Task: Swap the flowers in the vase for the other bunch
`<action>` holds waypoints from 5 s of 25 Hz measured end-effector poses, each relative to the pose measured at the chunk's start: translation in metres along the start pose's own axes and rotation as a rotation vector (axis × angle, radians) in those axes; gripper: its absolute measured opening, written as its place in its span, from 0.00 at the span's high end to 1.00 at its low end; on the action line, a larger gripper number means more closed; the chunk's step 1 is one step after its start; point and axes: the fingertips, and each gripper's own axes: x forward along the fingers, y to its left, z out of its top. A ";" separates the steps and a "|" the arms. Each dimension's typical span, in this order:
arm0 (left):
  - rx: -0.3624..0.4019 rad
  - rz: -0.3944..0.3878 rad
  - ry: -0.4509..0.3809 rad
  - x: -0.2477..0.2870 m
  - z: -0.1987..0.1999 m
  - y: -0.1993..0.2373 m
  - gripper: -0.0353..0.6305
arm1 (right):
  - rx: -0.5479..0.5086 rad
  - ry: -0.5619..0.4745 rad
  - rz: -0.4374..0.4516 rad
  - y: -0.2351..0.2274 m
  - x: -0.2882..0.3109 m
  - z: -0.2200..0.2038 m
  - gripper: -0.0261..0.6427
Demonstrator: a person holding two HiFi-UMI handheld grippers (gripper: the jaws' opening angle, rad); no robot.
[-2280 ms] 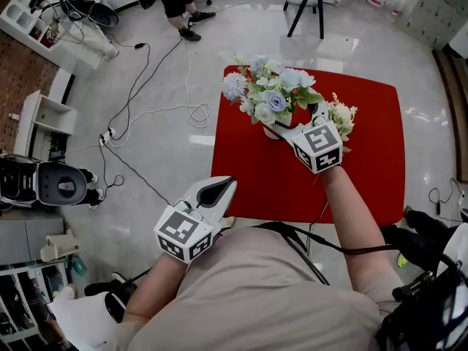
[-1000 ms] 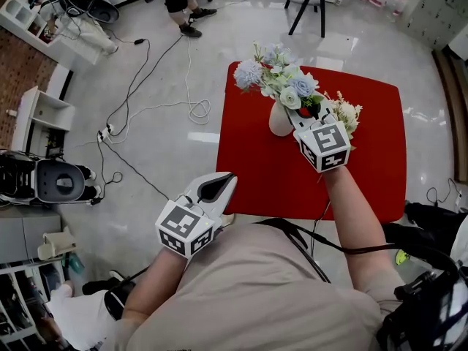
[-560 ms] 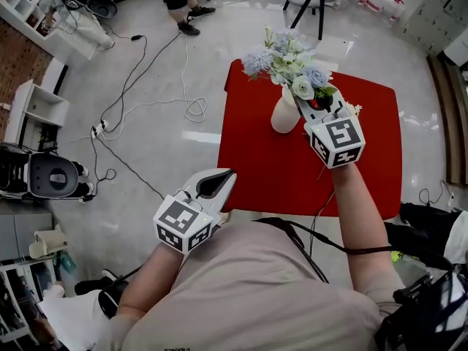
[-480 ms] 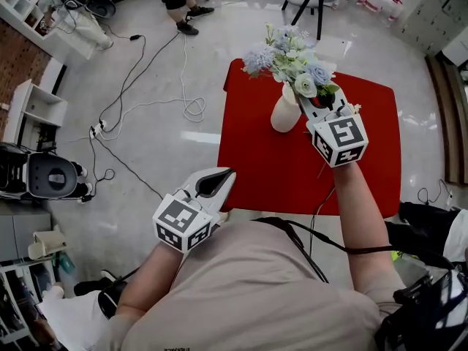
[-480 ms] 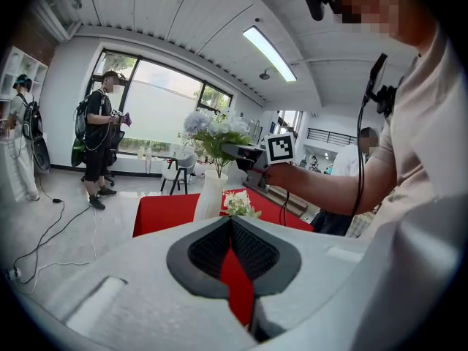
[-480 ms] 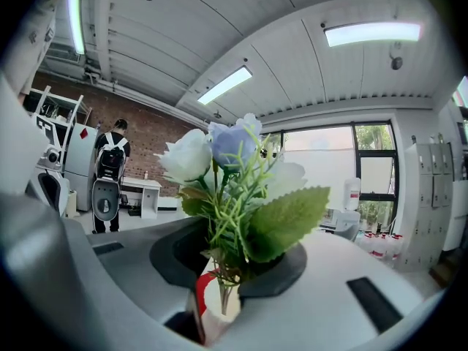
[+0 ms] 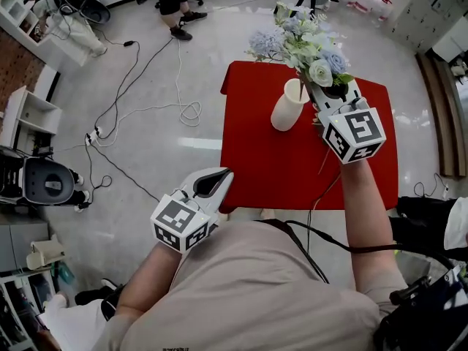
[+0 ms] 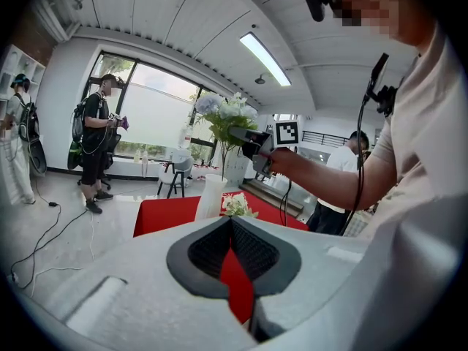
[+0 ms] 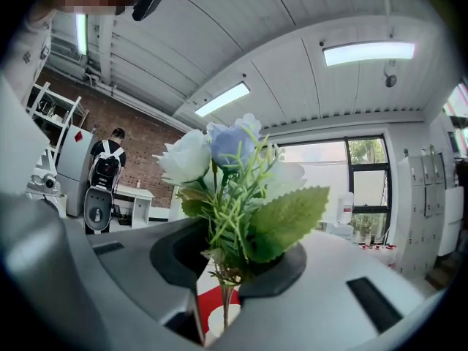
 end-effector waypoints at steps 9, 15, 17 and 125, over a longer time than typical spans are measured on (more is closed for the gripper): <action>0.038 -0.064 -0.009 -0.013 0.001 0.000 0.94 | 0.003 -0.106 -0.094 -0.003 -0.025 0.064 0.81; 0.067 -0.129 0.003 -0.011 0.003 -0.006 0.94 | -0.010 -0.122 -0.186 -0.017 -0.060 0.089 0.81; 0.075 -0.153 0.005 -0.007 0.002 -0.010 0.94 | -0.011 -0.107 -0.220 -0.023 -0.076 0.085 0.81; 0.105 -0.342 0.090 0.071 -0.006 -0.086 0.94 | 0.458 0.639 -0.736 -0.159 -0.332 -0.297 0.50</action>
